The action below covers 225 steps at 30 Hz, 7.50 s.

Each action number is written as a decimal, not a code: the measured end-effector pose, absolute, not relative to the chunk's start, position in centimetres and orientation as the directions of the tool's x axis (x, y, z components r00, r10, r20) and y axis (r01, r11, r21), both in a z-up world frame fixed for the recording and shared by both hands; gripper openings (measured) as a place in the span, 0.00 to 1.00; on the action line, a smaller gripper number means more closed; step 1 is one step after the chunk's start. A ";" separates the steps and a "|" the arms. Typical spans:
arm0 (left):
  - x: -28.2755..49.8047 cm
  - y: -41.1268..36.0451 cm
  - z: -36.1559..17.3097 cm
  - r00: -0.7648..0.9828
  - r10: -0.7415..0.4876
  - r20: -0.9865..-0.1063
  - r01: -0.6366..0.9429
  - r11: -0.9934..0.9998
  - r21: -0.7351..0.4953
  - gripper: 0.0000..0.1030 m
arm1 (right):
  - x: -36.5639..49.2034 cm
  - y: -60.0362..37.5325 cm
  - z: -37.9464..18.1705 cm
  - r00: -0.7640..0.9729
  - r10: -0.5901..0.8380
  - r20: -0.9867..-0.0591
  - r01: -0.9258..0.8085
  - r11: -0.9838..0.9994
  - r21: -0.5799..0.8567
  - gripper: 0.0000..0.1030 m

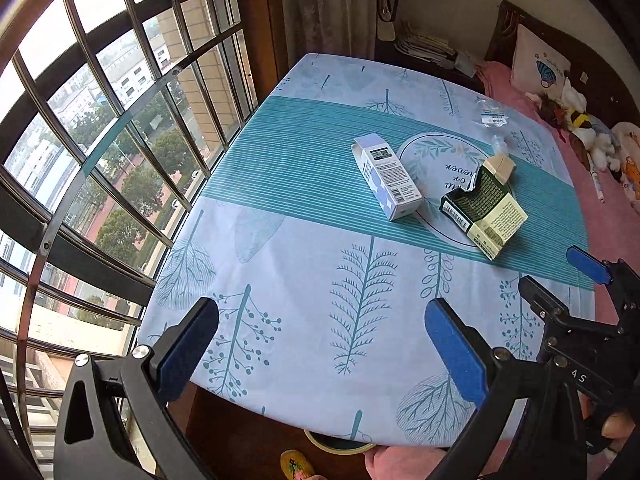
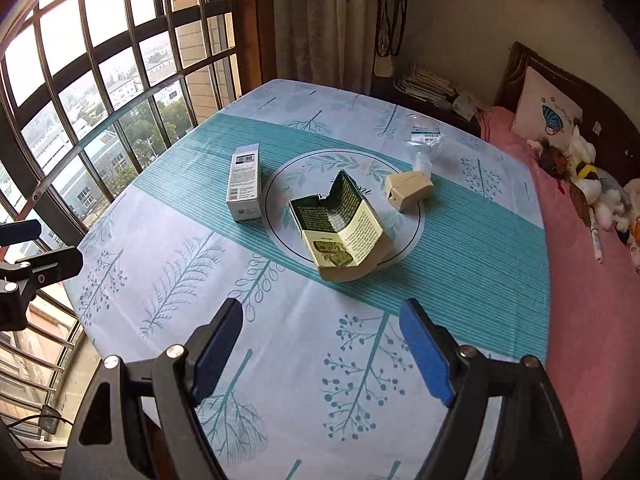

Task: Collect trash
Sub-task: 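Raise both tools back toward the table, then grasp the white medicine box with the left tool while the right tool grasps the green pistachio box, then carry the white box and green pistachio box down over the bin with both tools, then open both tools to drop the two boxes into the bin, then raise both tools back toward the table, then grasp the beige plastic piece with the right tool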

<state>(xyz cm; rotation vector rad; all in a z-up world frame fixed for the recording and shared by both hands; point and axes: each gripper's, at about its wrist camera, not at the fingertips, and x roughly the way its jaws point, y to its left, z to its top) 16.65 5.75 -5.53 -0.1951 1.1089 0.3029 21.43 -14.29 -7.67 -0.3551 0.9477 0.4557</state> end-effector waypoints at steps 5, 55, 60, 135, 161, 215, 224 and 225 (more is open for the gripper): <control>20.6 5.4 -6.3 0.384 0.154 -0.910 -0.393 0.920 -0.010 0.99 | 25.9 -12.6 -10.1 0.467 0.211 -0.858 -0.616 0.775 -0.145 0.79; 28.6 4.4 -13.2 0.245 -0.041 -0.969 -0.432 0.890 -0.147 0.33 | 33.4 -18.8 -12.5 0.113 0.550 -0.828 -0.461 0.767 0.447 0.56; 24.8 4.8 -10.5 0.275 -0.050 -0.960 -0.379 0.912 -0.156 0.33 | 30.9 -19.1 -12.0 0.125 0.567 -0.814 -0.416 0.775 0.475 0.56; -1.1 1.0 -37.2 0.116 -0.168 -0.979 0.233 0.963 -0.137 0.99 | -3.6 -19.7 -40.8 0.191 0.337 -0.922 0.330 0.863 0.383 0.73; -1.3 2.1 -17.8 0.266 -0.147 -0.953 0.226 0.970 -0.087 0.99 | -3.3 -19.3 -24.4 0.167 0.343 -0.925 0.241 0.895 0.375 0.73; 29.8 -4.3 -4.1 0.489 0.097 -0.867 -0.092 0.994 0.059 0.99 | 33.7 -22.2 -8.3 0.415 0.405 -0.814 -0.460 0.866 0.197 0.68; 34.2 -4.0 -9.3 0.390 0.157 -0.907 -0.210 0.975 0.079 0.99 | 40.5 -20.1 -14.1 0.325 0.451 -0.831 -0.611 0.771 0.180 0.68; 34.4 -3.8 -9.8 0.382 0.160 -0.910 -0.222 0.972 0.078 0.99 | 40.9 -19.9 -14.5 0.321 0.452 -0.832 -0.624 0.762 0.173 0.68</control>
